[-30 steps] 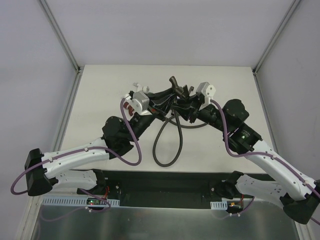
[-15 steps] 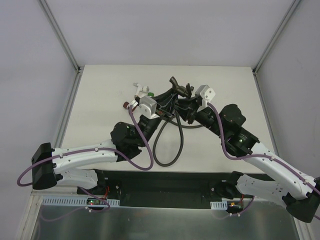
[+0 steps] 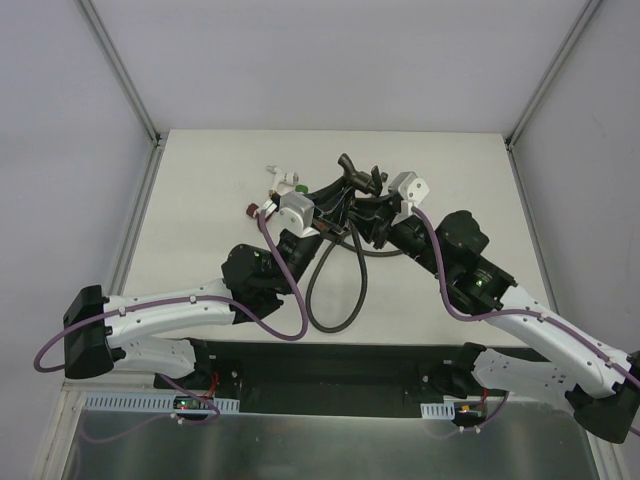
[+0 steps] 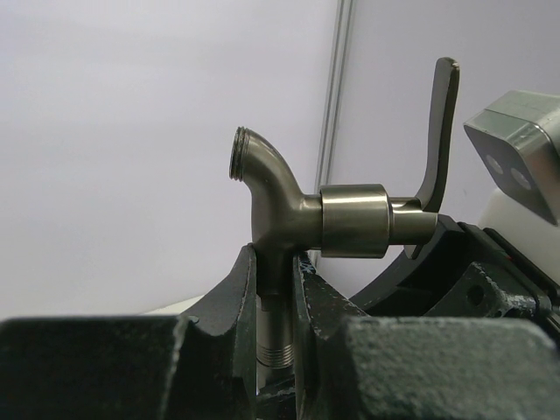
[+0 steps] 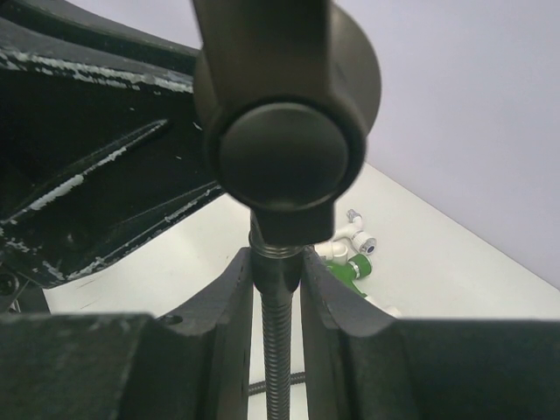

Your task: Install the water faucets

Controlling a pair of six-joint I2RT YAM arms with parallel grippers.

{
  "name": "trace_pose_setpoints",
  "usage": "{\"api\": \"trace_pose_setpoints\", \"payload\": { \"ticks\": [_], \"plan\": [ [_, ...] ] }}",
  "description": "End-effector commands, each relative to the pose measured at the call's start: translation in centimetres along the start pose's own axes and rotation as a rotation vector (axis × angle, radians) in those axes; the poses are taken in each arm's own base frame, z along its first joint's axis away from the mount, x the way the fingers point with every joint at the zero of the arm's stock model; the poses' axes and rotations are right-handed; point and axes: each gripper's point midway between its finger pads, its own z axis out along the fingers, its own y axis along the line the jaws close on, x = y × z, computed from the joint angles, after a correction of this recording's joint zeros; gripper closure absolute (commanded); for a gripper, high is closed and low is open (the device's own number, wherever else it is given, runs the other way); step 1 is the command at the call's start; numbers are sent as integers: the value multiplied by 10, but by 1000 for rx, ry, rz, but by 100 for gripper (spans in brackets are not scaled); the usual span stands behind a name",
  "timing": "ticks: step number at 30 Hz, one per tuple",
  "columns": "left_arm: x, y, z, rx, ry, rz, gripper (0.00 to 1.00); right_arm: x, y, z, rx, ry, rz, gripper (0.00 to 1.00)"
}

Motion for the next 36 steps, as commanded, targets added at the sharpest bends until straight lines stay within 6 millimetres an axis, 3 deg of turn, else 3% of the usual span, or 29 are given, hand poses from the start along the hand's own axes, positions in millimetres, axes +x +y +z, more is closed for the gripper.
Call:
{"api": "trace_pose_setpoints", "payload": {
  "ticks": [1, 13, 28, 32, 35, 36],
  "plan": [
    [-7, -16, -1, 70, 20, 1, 100, -56, -3, 0, 19, -194, -5, 98],
    [5, -14, 5, 35, 78, 48, 100, -55, -16, 6, 94, -196, 36, 98],
    [-1, 0, 1, -12, 88, 64, 100, -48, -12, 5, 74, -185, 39, 83],
    [-2, -1, 0, -6, 90, 61, 100, -46, -13, 5, 71, -184, 37, 86],
    [-1, -3, -1, 5, 96, 59, 100, -45, -12, 5, 65, -183, 36, 98],
    [-2, -3, -1, 8, 95, 53, 100, -46, -12, 5, 65, -184, 35, 98]
  ]
}}
